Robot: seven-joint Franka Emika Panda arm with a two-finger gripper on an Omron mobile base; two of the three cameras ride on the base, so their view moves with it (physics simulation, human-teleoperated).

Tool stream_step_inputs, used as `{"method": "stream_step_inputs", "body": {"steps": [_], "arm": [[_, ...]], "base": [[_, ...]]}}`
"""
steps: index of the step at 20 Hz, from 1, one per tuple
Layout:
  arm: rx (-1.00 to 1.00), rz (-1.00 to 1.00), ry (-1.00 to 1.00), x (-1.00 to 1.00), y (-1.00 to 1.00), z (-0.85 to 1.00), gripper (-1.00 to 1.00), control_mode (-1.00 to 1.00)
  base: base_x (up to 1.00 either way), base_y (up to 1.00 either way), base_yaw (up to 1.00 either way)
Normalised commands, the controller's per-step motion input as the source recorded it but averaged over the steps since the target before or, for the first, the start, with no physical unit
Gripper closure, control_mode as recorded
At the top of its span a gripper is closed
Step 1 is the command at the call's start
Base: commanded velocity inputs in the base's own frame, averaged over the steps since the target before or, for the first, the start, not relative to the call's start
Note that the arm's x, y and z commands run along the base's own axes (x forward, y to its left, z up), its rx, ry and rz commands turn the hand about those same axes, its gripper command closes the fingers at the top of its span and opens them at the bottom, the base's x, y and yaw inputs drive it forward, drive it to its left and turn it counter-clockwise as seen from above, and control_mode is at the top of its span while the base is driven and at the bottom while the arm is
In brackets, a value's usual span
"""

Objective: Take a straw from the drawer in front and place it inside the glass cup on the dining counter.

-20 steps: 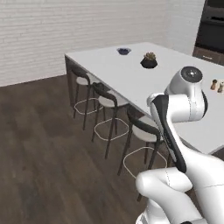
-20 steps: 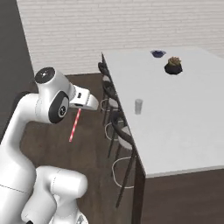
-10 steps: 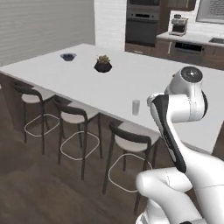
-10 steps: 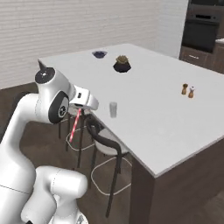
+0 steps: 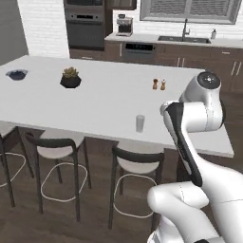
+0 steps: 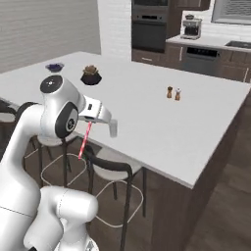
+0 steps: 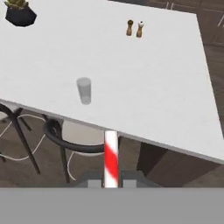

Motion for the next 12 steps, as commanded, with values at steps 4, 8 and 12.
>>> {"method": "stream_step_inputs", "body": {"steps": [4,8,12], "arm": [[0.00,0.00,0.00,0.00,0.00,0.00,1.00,1.00],[0.00,0.00,0.00,0.00,0.00,0.00,1.00,1.00],[0.00,0.00,0.00,0.00,0.00,0.00,1.00,1.00]], "base": [[0.00,0.96,-0.59],[0.11,0.99,-0.53],[0.42,0.75,-0.38]]}}
